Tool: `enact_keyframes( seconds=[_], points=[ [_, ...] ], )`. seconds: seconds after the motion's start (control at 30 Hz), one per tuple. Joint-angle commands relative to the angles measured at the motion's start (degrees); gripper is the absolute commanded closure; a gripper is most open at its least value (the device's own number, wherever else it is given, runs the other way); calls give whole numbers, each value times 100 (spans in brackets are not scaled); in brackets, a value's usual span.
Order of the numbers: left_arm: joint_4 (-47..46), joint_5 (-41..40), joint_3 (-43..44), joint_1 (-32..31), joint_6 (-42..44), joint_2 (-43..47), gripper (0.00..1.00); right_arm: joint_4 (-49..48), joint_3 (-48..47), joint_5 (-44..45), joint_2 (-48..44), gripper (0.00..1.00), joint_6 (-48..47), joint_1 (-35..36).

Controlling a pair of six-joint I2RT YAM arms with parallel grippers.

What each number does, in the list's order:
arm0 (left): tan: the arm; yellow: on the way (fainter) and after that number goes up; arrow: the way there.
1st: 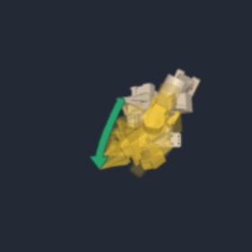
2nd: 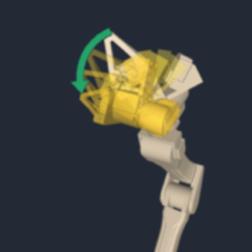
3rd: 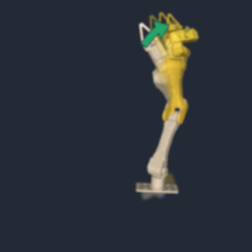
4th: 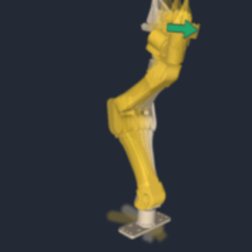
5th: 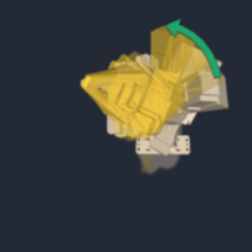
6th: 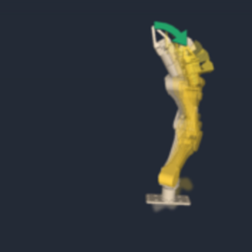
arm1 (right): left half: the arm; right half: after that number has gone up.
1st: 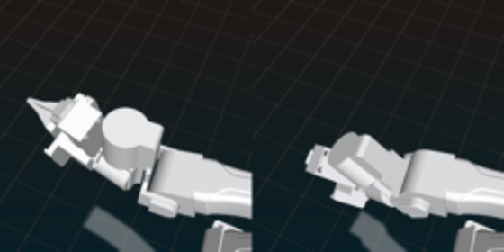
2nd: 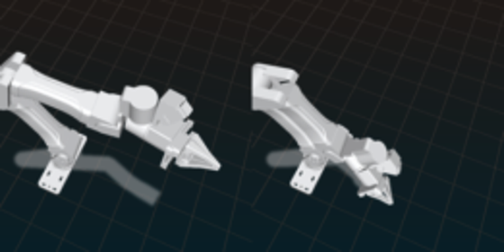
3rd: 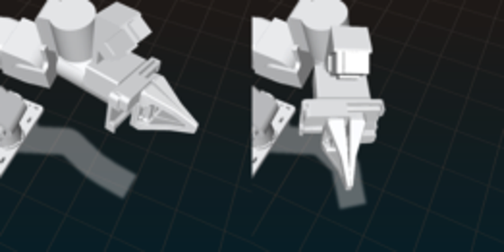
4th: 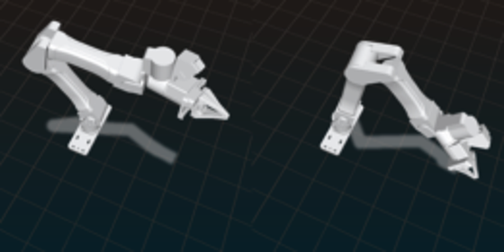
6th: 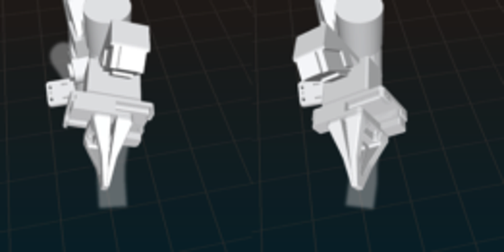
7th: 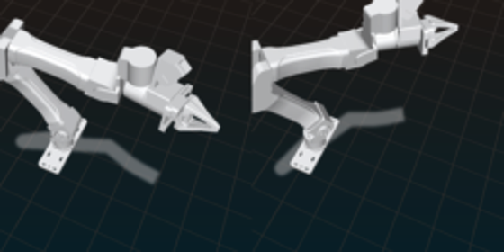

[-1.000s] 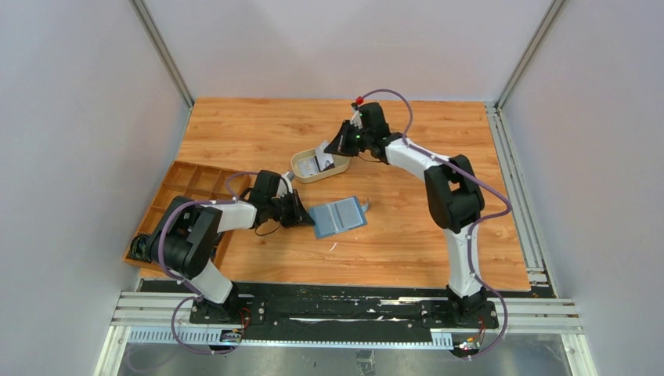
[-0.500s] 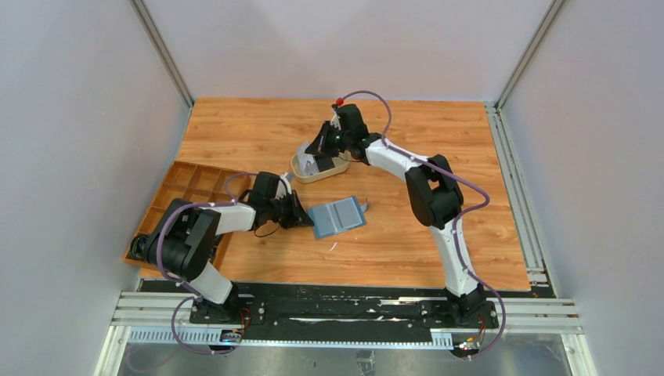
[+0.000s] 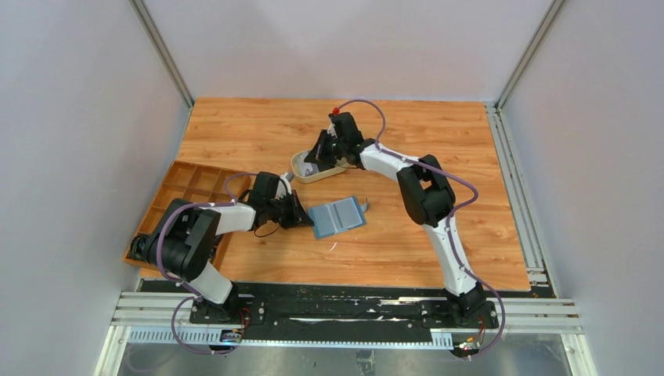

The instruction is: Take the credit cards out of the card holder

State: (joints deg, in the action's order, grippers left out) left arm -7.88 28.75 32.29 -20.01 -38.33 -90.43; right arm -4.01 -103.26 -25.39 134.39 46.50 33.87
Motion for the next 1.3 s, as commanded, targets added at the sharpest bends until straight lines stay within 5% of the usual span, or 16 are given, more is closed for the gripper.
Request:
enact_keyframes(
  seconds=[0.0,0.1,0.3,0.83,1.27],
  points=[
    [880,-810,-314,23,299,-247,100,210,-341,92,259,100,-83,97],
    [896,-818,-304,23,308,-238,100,299,-453,7,359,99,-132,113],
    [952,-836,-277,23,325,-216,100,643,-531,28,394,78,-468,167],
    [1032,-844,-159,23,349,-228,100,2313,-1325,1262,89,48,-2381,399],
    [1113,-870,-112,23,383,-212,100,2409,-913,2393,-420,44,-3126,376]
  ],
)
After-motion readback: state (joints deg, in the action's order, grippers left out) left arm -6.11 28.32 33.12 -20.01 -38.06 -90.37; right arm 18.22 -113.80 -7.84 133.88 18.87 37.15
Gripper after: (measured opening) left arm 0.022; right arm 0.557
